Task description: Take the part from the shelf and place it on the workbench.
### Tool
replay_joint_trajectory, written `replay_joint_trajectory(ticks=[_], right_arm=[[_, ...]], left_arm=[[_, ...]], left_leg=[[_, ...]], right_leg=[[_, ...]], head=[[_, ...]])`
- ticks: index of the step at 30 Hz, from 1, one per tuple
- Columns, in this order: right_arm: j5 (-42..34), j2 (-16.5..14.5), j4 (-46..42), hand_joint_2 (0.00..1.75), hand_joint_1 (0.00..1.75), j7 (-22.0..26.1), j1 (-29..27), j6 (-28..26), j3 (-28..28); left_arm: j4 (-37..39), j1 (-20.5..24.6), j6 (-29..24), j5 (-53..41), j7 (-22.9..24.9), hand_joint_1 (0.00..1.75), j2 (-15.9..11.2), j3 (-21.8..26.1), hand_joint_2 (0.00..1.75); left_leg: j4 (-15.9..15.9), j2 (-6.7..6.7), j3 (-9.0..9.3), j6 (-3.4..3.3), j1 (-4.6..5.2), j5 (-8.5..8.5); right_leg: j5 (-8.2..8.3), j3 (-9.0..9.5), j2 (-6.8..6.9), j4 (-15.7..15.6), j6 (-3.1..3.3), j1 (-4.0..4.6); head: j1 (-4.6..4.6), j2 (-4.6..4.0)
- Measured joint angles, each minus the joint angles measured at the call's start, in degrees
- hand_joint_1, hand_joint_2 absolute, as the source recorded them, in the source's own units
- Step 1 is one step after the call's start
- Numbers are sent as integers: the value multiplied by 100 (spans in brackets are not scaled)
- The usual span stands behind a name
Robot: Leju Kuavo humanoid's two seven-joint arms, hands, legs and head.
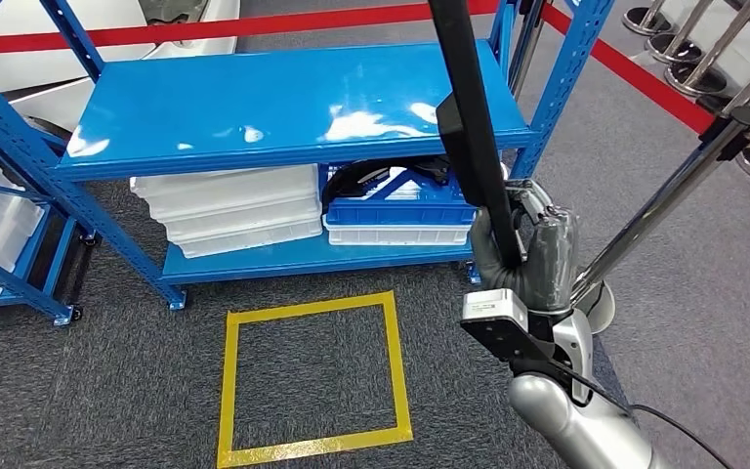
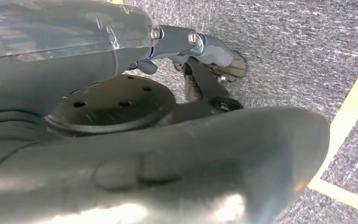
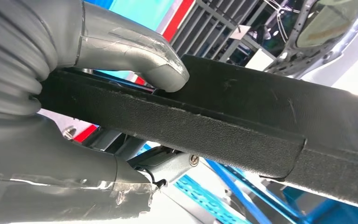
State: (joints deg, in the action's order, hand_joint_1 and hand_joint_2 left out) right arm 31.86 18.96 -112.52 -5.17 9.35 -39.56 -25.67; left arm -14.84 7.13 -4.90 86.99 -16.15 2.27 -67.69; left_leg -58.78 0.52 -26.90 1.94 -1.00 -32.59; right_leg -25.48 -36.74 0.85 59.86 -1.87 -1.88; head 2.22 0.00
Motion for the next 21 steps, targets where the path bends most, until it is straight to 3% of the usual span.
replay_joint_trajectory(ticks=[2,3,4,5,7,8,9,10,11,12,13,15,16,18,21], right_arm=[[-14,-3,2,175,175,7,5,-2,12],[-27,-4,4,175,175,7,7,-2,20],[-39,-4,6,175,175,-3,10,-2,30],[-45,-4,7,175,175,-21,17,-2,41],[-30,-5,8,175,175,-54,27,-2,61],[-17,-5,7,175,175,-61,28,-2,74],[-7,-5,7,175,175,-63,29,-2,89],[-1,-5,7,175,175,-71,33,-2,102],[-2,-5,7,175,175,-86,43,-2,111],[-4,-4,7,175,175,-104,62,-2,117],[-6,-4,6,175,175,-120,87,-2,120],[-8,-3,5,175,175,-134,138,-2,126],[-7,-3,4,175,175,-135,153,-2,127],[-8,-4,8,175,175,-139,167,-2,127],[-10,-5,11,175,175,-146,177,-2,126]], left_arm=[[0,10,-5,0,1,0,1,0,0],[0,15,-9,0,4,0,1,0,0],[0,20,-13,0,8,0,2,1,0],[0,28,-15,-2,12,0,2,1,0],[0,40,-15,-10,17,0,2,1,0],[0,45,-14,-20,19,0,2,0,0],[1,51,-13,-34,19,0,2,1,0],[1,56,-11,-47,20,0,2,1,0],[1,61,-6,-60,20,0,2,1,0],[1,67,-1,-68,20,0,3,1,0],[0,74,3,-71,20,0,5,0,0],[0,83,7,-76,20,0,8,1,0],[0,83,7,-78,21,0,9,1,0],[2,76,7,-79,22,0,7,1,0],[3,68,7,-80,25,0,4,0,0]], left_leg=[[74,-4,-52,-101,17,40],[82,-16,-117,-164,16,97],[92,-33,-196,-234,13,164],[96,-50,-282,-292,14,229],[76,-74,-459,-362,64,359],[60,-82,-554,-377,90,425],[38,-88,-655,-386,116,488],[10,-92,-759,-390,137,549],[-20,-93,-851,-389,154,607],[-49,-93,-929,-383,166,662],[-76,-90,-986,-371,179,716],[-81,-88,-1048,-323,182,844],[-60,-87,-1065,-291,179,918],[-48,-70,-1127,-217,169,951],[-455,-37,-1288,-125,139,362]], right_leg=[[87,-37,-7,-17,-104,-12],[17,-69,-13,18,-135,-17],[-168,-116,-19,144,-150,-20],[-458,-177,-24,381,-149,-19],[-1010,-286,-28,1069,-136,2],[-1104,-298,-29,1381,-128,15],[-1041,-249,-31,1561,-112,29],[-871,-124,-35,1567,-87,42],[-681,94,-41,1371,-50,58],[-590,388,-49,1008,-3,77],[-609,714,-56,532,42,98],[-781,1141,-65,-184,119,148],[-803,1200,-65,-346,152,170],[-673,1103,-44,-392,230,158],[-465,876,-6,-401,322,124]], head=[[4,0],[12,0],[33,0],[61,0],[123,0],[138,0],[146,0],[150,0],[153,0],[156,0],[157,0],[146,0],[142,0],[136,0],[75,0]])
